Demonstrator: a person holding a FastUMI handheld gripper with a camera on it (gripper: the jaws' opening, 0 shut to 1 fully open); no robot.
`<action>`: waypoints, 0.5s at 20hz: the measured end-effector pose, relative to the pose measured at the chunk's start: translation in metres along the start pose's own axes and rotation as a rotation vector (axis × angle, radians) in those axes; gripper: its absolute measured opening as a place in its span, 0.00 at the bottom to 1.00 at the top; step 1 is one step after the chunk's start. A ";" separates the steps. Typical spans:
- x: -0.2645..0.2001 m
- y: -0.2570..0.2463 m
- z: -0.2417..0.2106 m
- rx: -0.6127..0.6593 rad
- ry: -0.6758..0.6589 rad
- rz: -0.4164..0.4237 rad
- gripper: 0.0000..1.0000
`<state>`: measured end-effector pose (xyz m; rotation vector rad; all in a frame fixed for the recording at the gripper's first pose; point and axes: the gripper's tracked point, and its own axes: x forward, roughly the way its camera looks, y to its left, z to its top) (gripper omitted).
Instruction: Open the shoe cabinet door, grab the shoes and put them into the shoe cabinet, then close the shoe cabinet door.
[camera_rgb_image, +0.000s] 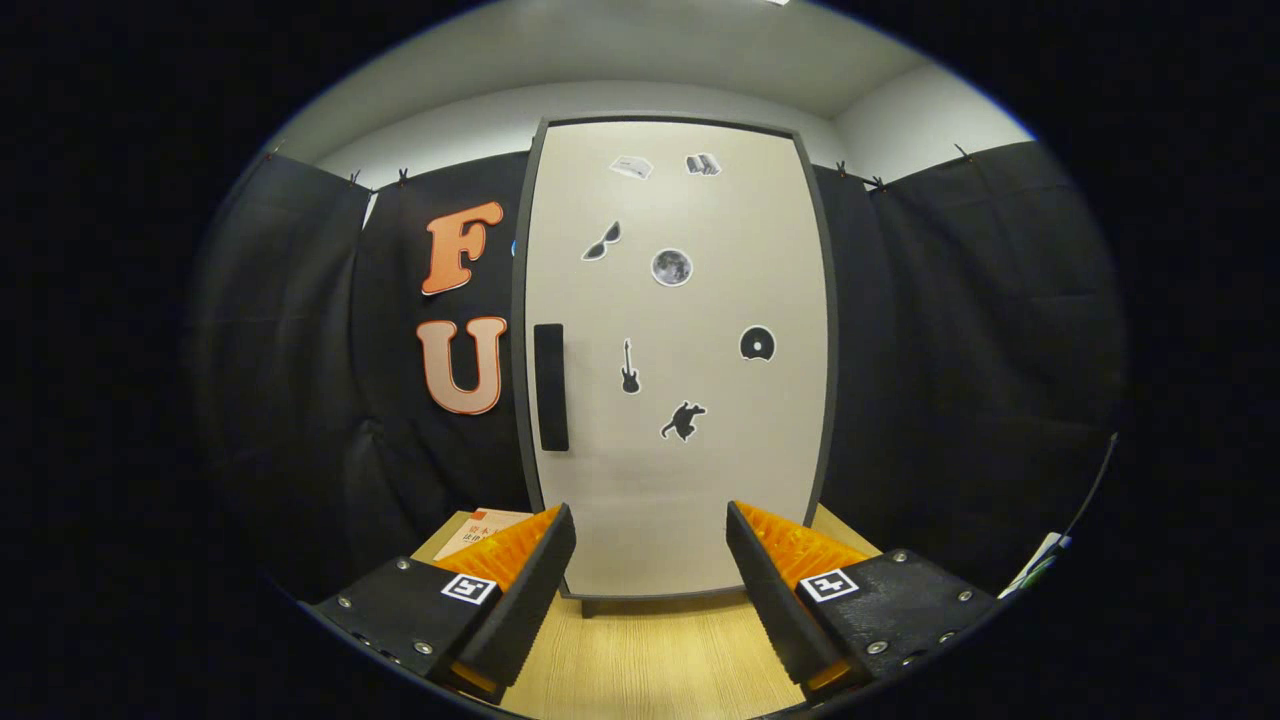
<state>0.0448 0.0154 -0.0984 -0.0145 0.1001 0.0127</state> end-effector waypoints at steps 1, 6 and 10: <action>-0.012 -0.003 0.001 0.000 -0.003 0.001 0.95; -0.072 -0.018 0.008 0.009 -0.014 0.014 0.95; -0.114 -0.024 0.010 0.024 -0.030 0.018 0.95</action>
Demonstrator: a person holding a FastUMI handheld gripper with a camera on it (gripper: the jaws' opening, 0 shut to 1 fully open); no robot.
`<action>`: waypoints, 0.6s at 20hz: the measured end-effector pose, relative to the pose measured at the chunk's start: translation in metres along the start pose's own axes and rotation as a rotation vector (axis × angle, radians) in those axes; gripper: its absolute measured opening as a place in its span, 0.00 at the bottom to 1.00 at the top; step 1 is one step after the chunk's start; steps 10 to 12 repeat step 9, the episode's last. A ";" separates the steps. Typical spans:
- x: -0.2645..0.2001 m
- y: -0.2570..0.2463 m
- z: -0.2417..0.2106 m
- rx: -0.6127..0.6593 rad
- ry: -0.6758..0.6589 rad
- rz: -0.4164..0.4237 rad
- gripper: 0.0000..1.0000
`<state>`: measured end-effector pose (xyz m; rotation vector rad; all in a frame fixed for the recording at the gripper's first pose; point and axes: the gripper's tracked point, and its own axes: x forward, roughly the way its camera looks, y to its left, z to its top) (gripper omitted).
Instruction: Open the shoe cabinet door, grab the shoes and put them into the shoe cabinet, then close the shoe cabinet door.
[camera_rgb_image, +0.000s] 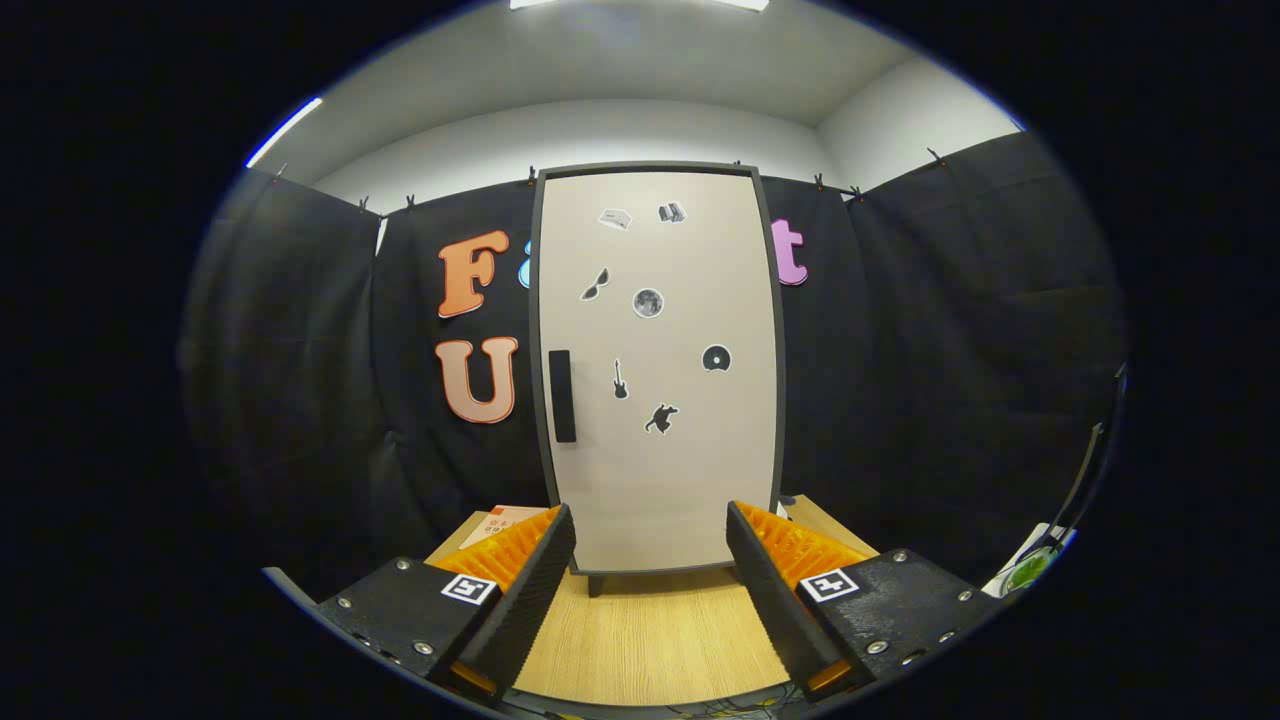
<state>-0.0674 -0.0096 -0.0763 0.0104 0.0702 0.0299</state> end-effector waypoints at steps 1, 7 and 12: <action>-0.008 0.000 -0.001 -0.004 -0.002 0.003 0.95; -0.033 0.000 0.008 -0.025 -0.017 0.017 0.95; -0.035 -0.002 0.013 -0.030 -0.032 0.015 0.95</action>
